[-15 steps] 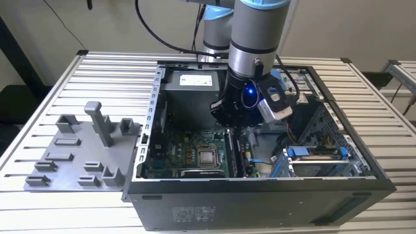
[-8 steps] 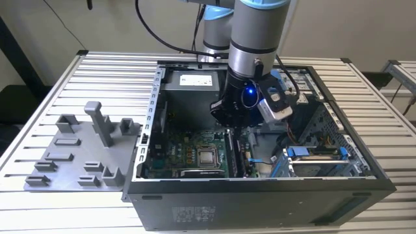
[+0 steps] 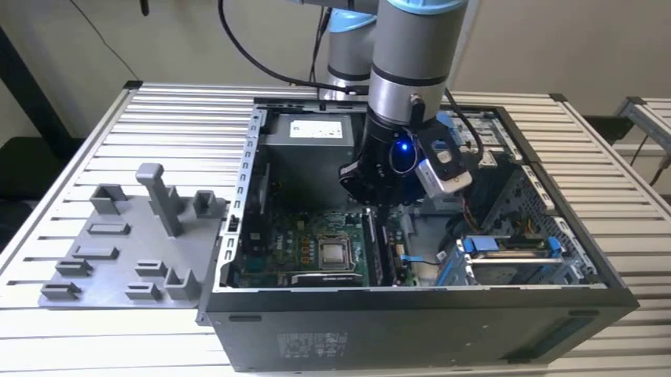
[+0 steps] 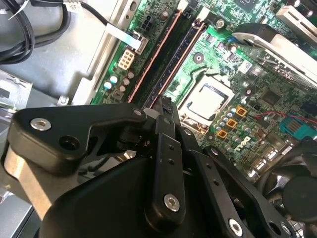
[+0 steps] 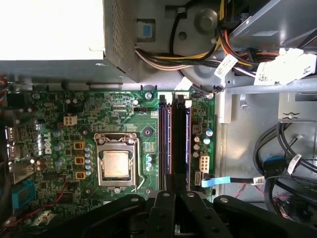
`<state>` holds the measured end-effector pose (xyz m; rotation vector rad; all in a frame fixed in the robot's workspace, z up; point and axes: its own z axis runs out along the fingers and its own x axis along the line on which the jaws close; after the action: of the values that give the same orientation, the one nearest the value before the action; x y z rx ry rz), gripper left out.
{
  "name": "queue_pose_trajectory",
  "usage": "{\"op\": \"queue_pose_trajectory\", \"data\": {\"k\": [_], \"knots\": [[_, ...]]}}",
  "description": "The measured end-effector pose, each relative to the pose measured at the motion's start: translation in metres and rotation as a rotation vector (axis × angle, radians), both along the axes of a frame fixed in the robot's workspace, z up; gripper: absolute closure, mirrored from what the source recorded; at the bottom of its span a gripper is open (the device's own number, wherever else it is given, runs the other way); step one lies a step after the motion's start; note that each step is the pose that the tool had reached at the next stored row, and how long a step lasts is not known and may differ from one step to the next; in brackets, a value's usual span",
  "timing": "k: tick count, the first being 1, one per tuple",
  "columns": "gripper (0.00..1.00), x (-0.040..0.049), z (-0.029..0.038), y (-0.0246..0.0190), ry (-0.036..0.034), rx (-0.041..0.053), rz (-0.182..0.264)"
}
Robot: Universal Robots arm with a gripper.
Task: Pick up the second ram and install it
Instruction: 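Press down the second ram until it locks into place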
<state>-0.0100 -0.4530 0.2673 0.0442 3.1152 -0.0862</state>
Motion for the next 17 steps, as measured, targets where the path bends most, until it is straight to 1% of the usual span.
{"op": "queue_pose_trajectory", "data": {"k": [13, 17], "knots": [[0.89, 0.0, 0.0, 0.0, 0.0, -0.0074, 0.0], [0.89, 0.0, 0.0, 0.0, -0.0001, -0.0075, 0.008]]}}
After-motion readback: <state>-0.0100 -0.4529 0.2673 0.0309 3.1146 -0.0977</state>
